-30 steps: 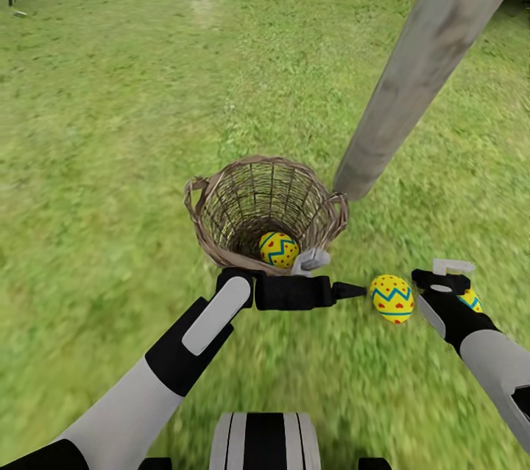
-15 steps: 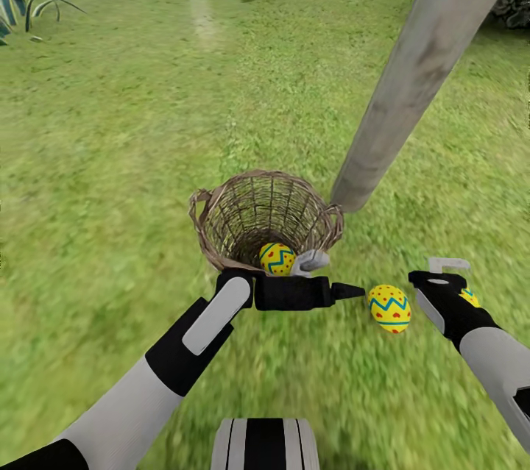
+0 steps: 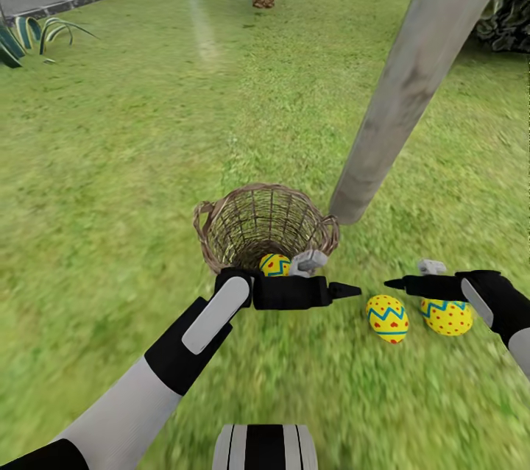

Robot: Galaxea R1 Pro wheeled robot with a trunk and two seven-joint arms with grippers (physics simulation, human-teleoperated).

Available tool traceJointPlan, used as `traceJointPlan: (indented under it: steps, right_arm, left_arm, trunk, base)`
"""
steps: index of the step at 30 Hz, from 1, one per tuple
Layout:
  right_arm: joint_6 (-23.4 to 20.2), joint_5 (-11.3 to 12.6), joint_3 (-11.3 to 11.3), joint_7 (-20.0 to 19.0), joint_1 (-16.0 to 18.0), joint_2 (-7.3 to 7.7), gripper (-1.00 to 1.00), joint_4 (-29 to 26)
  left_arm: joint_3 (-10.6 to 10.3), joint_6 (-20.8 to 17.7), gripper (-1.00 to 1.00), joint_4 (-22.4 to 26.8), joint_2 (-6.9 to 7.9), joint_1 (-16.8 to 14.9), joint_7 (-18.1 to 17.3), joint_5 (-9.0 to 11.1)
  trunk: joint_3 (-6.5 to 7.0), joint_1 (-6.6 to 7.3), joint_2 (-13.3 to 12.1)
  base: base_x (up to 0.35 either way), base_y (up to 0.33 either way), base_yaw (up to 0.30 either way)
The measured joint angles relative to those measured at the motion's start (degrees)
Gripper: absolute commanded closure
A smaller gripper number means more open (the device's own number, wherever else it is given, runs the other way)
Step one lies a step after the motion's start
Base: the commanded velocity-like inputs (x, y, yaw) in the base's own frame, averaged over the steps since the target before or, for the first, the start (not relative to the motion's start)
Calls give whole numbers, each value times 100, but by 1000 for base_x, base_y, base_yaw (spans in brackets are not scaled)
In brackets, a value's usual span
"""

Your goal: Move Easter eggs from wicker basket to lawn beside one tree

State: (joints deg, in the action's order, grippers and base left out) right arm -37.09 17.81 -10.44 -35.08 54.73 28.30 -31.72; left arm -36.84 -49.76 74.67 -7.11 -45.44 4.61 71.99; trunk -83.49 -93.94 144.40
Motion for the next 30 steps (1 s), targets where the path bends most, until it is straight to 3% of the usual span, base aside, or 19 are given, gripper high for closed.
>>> traceJointPlan:
  steps: [2,5,7,9,12,15,18,22,25,27,30]
  right_arm:
    - [-3,-7,0,-464,-3,38,-100,-12]
    - [-17,3,8,-1263,-31,219,-100,-13]
    - [-22,5,10,-1474,-35,215,-100,-15]
    - [-21,3,10,-1533,-35,207,-100,-15]
    - [-23,8,9,-1585,-35,213,-100,-198]
    - [-32,61,5,-1668,-35,224,-100,-588]
    - [-36,274,1,-1690,-36,210,-100,-772]
    - [-36,363,-3,-1688,-36,205,-100,-818]
    - [-36,375,-4,-1683,-36,204,-100,-818]
    - [-36,388,0,-1670,-36,197,-100,-808]
    - [-37,451,-2,-1663,24,192,-100,-800]
  left_arm:
    - [9,-2,-100,-2,6,-2,7,-1]
    - [5,-1,-100,-8,7,-6,8,-8]
    - [8,0,-100,-9,8,-6,14,-10]
    - [10,0,-100,-9,9,-10,16,-103]
    - [11,-6,-100,-1,6,-14,14,-543]
    - [11,-8,-100,31,1,-15,9,-769]
    - [15,-31,-100,89,6,-23,7,-817]
    - [32,-75,-100,329,24,-32,8,-825]
    - [65,-97,-100,531,160,-40,8,-829]
    - [191,-282,-100,707,292,-54,8,-826]
    - [344,-450,-100,747,299,-56,-22,-815]
  trunk:
    - [44,5,-3]
    - [111,13,-7]
    - [155,18,-9]
    - [199,23,-12]
    - [266,31,-16]
    - [333,39,-20]
    - [399,46,-24]
    - [488,57,-29]
    - [554,64,-34]
    - [599,70,-36]
    - [621,73,-38]
  base:
    - [0,0,0]
    - [0,0,0]
    - [0,0,0]
    - [0,0,0]
    - [0,0,0]
    - [0,0,0]
    - [0,0,0]
    - [0,0,0]
    - [0,0,0]
    - [0,0,0]
    - [0,0,0]
